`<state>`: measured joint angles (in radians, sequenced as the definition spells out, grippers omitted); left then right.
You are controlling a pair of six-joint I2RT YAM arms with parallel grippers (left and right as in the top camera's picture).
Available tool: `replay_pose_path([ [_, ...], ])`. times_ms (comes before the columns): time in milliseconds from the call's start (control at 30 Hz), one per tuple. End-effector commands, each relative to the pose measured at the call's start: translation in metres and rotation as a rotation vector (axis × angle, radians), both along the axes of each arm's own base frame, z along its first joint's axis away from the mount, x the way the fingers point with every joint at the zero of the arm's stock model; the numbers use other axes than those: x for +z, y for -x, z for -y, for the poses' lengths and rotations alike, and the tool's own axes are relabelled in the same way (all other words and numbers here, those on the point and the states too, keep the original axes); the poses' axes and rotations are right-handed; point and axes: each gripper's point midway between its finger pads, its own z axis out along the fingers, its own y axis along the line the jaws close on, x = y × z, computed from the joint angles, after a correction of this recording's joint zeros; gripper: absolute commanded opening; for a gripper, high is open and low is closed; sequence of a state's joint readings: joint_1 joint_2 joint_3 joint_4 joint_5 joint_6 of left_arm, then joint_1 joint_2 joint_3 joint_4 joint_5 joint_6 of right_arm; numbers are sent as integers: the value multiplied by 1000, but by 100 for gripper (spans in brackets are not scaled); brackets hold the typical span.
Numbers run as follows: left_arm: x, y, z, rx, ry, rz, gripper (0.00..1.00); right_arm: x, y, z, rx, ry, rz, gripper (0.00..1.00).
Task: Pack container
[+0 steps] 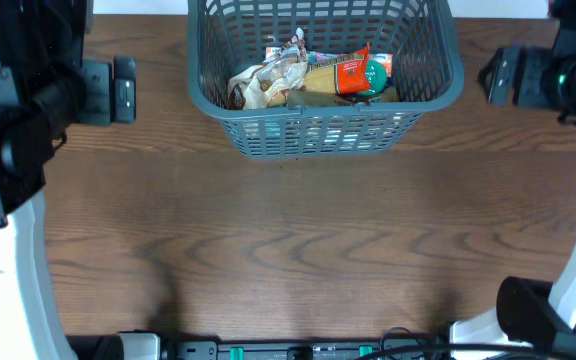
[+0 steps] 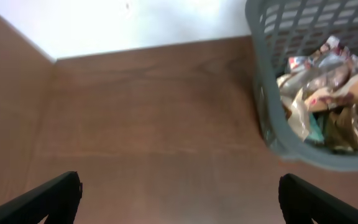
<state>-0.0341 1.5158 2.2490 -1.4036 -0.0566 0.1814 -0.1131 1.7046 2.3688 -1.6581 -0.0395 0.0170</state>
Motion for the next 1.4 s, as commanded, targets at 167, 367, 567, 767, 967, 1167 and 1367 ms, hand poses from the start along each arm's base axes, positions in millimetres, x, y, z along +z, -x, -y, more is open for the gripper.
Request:
replay_pose_path([
  [167, -38, 29, -4, 24, 5, -49, 98, -10, 28, -26, 4, 55, -62, 99],
  [367, -81, 52, -5, 10, -7, -15, 98, -42, 49, -54, 41, 68, -57, 99],
  [567, -129, 79, -2, -12, 4, 39, 98, -91, 79, -62, 23, 83, -1, 99],
  [767, -170, 97, 0, -23, 6, 79, 98, -142, 110, -63, 50, 92, 8, 99],
  [967, -202, 114, -1, -22, 5, 13, 98, -179, 133, -58, 34, 83, -21, 99],
  [1167, -208, 115, -1, -22, 4, -18, 98, -190, 140, -56, 35, 93, -55, 99],
  [1367, -208, 114, -1, -22, 4, -18, 98, -190, 140, -56, 35, 93, -54, 99],
])
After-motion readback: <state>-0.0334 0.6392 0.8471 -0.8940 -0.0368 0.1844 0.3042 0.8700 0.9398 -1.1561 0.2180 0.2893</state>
